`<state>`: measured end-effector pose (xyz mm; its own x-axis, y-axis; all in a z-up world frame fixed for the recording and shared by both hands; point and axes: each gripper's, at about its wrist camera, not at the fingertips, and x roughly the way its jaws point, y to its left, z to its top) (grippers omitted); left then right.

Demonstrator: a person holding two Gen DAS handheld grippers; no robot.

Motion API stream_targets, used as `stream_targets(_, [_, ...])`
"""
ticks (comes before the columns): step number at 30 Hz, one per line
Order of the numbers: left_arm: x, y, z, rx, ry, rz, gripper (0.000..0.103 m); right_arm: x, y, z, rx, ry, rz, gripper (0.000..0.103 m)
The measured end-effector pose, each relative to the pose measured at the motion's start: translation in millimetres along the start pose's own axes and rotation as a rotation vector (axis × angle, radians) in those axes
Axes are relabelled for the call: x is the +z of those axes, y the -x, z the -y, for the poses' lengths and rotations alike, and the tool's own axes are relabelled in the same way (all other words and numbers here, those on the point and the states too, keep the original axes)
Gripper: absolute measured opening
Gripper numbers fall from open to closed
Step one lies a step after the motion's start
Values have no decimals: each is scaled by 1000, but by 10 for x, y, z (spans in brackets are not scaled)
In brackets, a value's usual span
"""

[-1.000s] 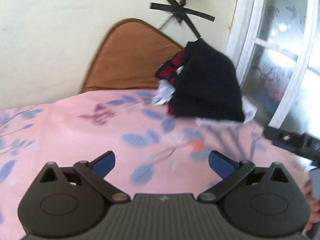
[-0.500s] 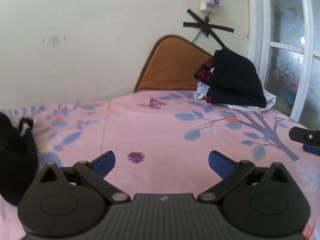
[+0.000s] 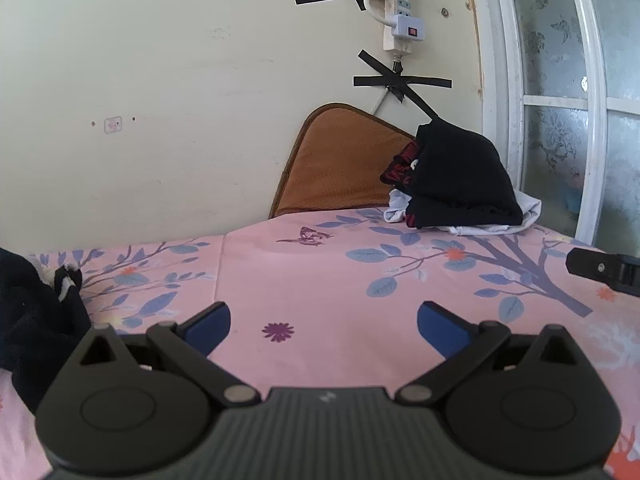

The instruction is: Fold small clothes

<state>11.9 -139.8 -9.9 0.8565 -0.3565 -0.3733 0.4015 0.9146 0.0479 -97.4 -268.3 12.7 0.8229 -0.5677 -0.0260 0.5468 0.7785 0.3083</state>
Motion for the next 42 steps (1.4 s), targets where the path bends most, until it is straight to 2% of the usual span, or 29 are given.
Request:
stream_targets(6, [-9,19,-26,-24,21,17,103,-10,53,-73,-23,52,41,93])
stream_targets(13, [-20,88,-33,-43,26,57,103,8,46,-51,-44,45,56,93])
stream_targets(18, [-21,114,-53,-54,38,74,103,105,32,-13,-139,76,177,93])
stream_targets(21, [-16,107,-62,-51,46,69,103,72,-11,15,-186,88,208,95])
stream_targets(25, [-11,89,-85,-53,61,56,103,52,27,-8,-164,118,225,103])
stream_targets(28, [-11,78,-104,-36,76,54,103,41,54,-39,-135,146,246,103])
stream_targets(37, [-8,34,-131,22,94,26,103,81,-6,-9,-112,125,208,103])
stream_targets(40, [-3,35,-134,28,89,26,103,97,-65,21,-77,97,142,103])
stream_targets(42, [-6,33,-130,35,91,25,103,93,-100,67,-51,35,74,103])
